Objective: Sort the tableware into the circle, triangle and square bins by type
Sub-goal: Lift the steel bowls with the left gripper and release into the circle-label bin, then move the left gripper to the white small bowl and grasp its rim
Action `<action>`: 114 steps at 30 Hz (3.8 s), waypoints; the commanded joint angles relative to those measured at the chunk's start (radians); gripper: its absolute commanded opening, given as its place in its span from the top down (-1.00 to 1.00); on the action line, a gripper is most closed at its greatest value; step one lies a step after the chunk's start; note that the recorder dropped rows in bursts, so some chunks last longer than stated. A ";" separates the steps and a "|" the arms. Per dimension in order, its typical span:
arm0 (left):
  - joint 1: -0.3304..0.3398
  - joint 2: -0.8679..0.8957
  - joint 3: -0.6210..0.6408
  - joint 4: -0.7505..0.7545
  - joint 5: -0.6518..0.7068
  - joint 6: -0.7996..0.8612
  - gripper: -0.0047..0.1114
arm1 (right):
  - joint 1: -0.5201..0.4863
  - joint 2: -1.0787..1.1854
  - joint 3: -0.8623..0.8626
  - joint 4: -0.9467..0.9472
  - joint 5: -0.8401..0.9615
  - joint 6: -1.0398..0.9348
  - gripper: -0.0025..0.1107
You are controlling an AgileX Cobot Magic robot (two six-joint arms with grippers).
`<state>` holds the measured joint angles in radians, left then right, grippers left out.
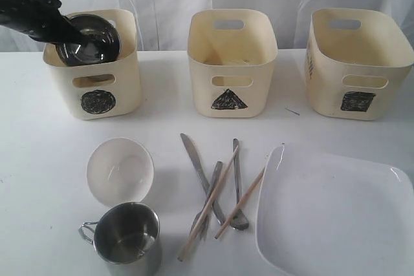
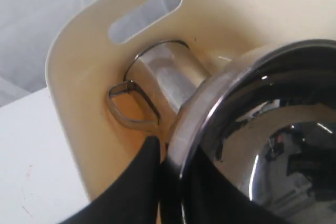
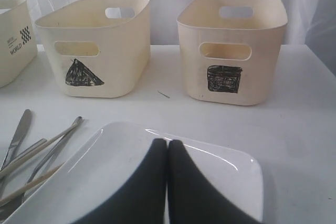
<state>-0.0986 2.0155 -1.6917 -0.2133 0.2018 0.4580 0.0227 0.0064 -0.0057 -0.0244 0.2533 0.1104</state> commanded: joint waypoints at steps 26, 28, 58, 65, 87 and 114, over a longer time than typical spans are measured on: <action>0.007 -0.204 0.008 -0.089 0.400 0.002 0.16 | -0.004 -0.006 0.006 -0.001 -0.008 0.003 0.96; 0.007 -0.253 0.036 -0.115 0.427 0.023 0.16 | -0.004 -0.006 0.006 -0.001 -0.008 0.003 0.96; -0.090 -0.845 0.792 -0.695 0.326 0.414 0.16 | -0.004 -0.006 0.006 -0.001 -0.008 0.003 0.96; -0.226 -0.730 0.824 -0.687 0.269 0.509 0.16 | -0.004 -0.006 0.006 -0.001 -0.008 0.003 0.96; -0.278 -0.549 0.824 -0.385 0.132 0.480 -0.23 | -0.004 -0.006 0.006 -0.001 -0.008 0.003 0.96; -0.278 -0.353 0.795 -0.487 -0.151 0.476 0.92 | -0.004 -0.006 0.006 -0.001 -0.008 0.003 0.96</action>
<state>-0.3729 1.6917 -0.8798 -0.6759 0.0469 0.9429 0.0227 0.0064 -0.0057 -0.0244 0.2533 0.1125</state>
